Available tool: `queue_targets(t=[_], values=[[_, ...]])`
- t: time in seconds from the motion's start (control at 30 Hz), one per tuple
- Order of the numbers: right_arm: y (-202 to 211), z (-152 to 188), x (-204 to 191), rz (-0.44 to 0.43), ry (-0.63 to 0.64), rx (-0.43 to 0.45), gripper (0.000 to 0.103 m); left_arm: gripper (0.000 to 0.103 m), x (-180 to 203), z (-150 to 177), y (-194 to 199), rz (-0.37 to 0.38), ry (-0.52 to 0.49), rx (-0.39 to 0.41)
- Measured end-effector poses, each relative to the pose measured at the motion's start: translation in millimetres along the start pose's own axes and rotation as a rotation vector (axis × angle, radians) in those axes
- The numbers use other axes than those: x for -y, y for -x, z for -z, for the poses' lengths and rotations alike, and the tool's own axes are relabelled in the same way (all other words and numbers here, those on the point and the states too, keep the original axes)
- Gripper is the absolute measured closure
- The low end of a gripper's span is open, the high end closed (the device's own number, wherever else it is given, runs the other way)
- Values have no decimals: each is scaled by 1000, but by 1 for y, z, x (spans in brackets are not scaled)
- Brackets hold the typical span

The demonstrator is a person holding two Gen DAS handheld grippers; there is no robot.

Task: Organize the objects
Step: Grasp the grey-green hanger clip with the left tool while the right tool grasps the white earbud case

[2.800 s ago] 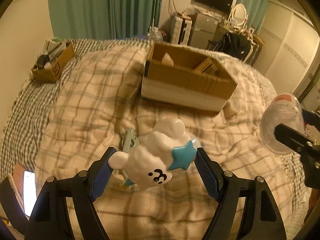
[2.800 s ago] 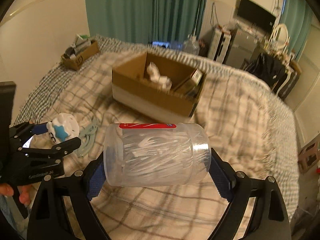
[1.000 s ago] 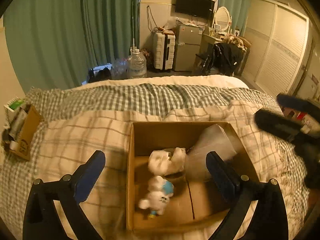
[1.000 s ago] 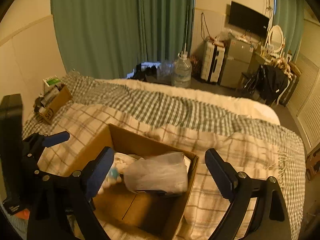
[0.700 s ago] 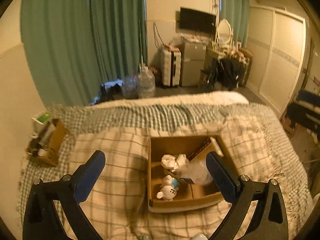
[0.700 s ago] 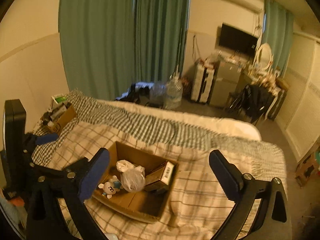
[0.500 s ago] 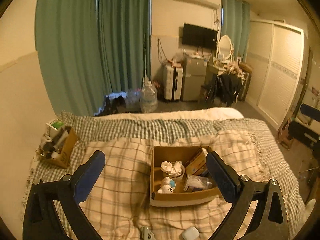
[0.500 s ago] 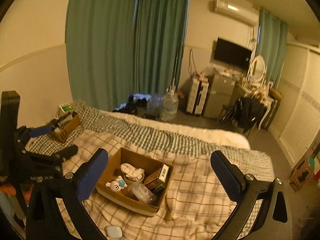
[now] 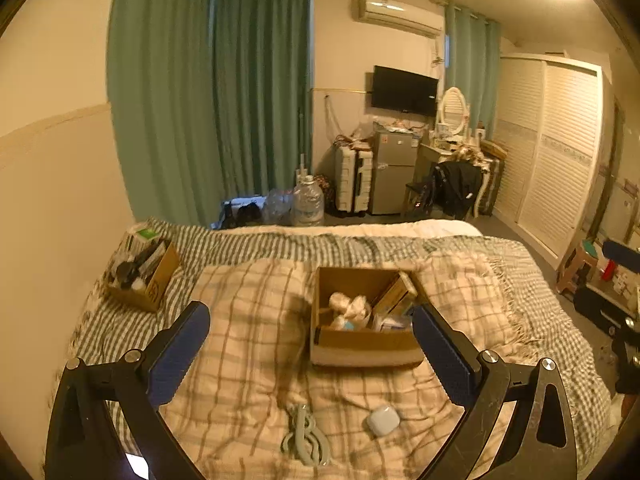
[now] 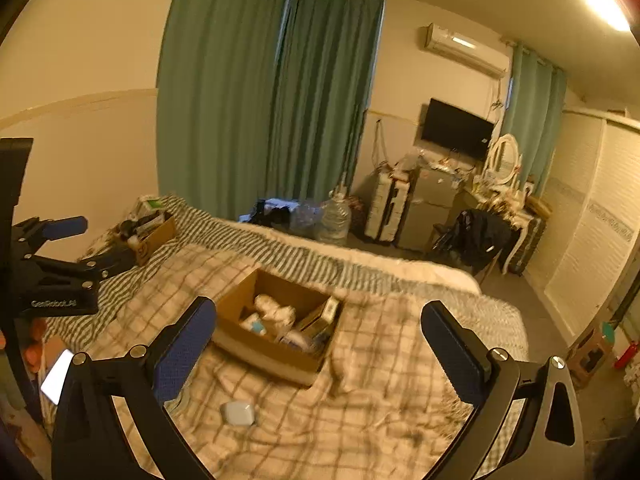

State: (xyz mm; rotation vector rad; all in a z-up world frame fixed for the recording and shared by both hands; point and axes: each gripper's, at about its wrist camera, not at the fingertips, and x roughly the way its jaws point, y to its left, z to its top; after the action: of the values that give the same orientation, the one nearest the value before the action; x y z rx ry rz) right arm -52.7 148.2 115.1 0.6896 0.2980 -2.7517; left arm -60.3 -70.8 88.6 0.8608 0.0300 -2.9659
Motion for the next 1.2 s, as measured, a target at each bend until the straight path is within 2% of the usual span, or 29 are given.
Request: queue_targets(t=[0.13,0.23,0.33,0.43,0.6,0.67,0.8,0.97,1.07,1.2], values=[[-19,30,-6,-7,-45,-24,0,0,-8,36,-21,-27,44,-48],[-46,52,-3,-31,-97,-66,0,0,-11,68,-42,-70,67,-82],[-78,77,-7,-6,-105,-127,0,0,-16,104,-70,-104,89,-142],[-111,103,-12,39,-113,-195,0,0,-18,136,-100,-111,109,-227],[-156,138,-22,-26,-152,-301,0,0,-10,185,-147,-91,88,-387],[-168,147,-28,-37,-142,-329,0,0,-8,197,-161,-84,80,-448],[-185,158,-34,-55,-139,-374,0,1,-2,211,-183,-45,59,-516],[-196,162,-40,-58,-135,-408,0,7,6,224,-206,3,22,-624],[-197,163,-40,-58,-132,-417,0,31,8,226,-203,56,30,-631],[-196,162,-41,-61,-135,-417,0,32,10,227,-186,59,19,-600]])
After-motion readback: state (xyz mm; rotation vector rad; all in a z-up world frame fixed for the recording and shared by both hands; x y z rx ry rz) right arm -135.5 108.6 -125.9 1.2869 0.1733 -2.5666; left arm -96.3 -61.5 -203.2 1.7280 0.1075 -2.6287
